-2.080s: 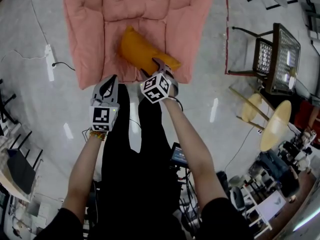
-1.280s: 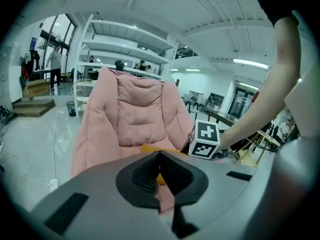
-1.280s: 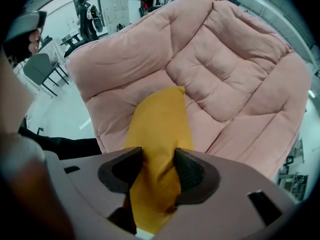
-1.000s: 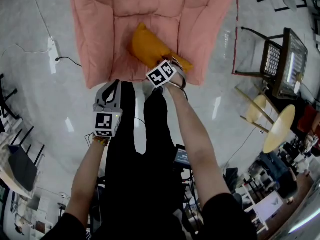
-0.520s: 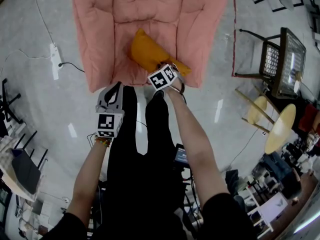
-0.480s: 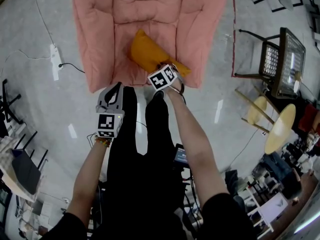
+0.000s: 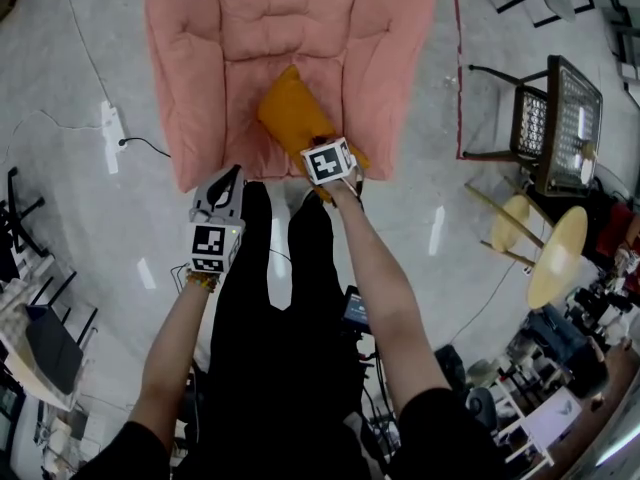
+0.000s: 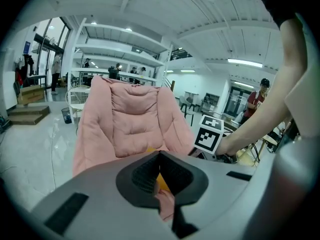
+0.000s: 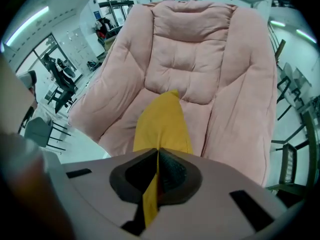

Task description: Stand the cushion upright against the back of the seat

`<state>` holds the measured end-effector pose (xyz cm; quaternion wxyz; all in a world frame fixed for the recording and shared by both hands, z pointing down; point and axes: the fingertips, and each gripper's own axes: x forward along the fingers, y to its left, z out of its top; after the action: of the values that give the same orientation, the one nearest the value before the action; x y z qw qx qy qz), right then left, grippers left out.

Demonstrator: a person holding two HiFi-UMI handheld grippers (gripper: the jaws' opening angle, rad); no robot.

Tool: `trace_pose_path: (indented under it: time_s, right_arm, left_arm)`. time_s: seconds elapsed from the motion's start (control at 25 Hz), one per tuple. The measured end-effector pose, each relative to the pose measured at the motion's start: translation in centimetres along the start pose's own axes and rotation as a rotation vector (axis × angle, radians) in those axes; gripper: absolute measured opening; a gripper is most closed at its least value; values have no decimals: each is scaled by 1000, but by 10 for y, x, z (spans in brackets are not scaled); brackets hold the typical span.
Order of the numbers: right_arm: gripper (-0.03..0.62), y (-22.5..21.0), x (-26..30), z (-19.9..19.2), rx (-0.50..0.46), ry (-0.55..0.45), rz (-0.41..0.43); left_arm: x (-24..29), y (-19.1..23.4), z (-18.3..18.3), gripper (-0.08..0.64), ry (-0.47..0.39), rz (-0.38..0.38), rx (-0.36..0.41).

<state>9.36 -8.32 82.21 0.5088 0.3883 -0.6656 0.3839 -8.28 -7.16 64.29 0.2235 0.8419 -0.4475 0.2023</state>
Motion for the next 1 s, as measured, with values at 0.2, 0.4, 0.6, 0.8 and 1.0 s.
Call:
trace_pose_path:
  time_s: [0.2, 0.4, 0.6, 0.8, 1.0]
  right_arm:
    - [17, 8, -17, 8, 77, -58, 75]
    - [17, 16, -46, 31, 107, -167, 109]
    - [17, 13, -74, 42, 150, -254, 87]
    - [17, 24, -98, 47, 212, -303, 119]
    - [17, 37, -129, 47, 260, -347, 149]
  left_arm:
    - [-3, -9, 7, 12, 0, -9, 6]
    - [-10, -15, 21, 12, -11, -13, 23]
    - [-20, -20, 41, 12, -28, -19, 39]
    - [-29, -13, 58, 12, -42, 3, 23]
    - [-38, -15, 76, 12, -59, 9, 31]
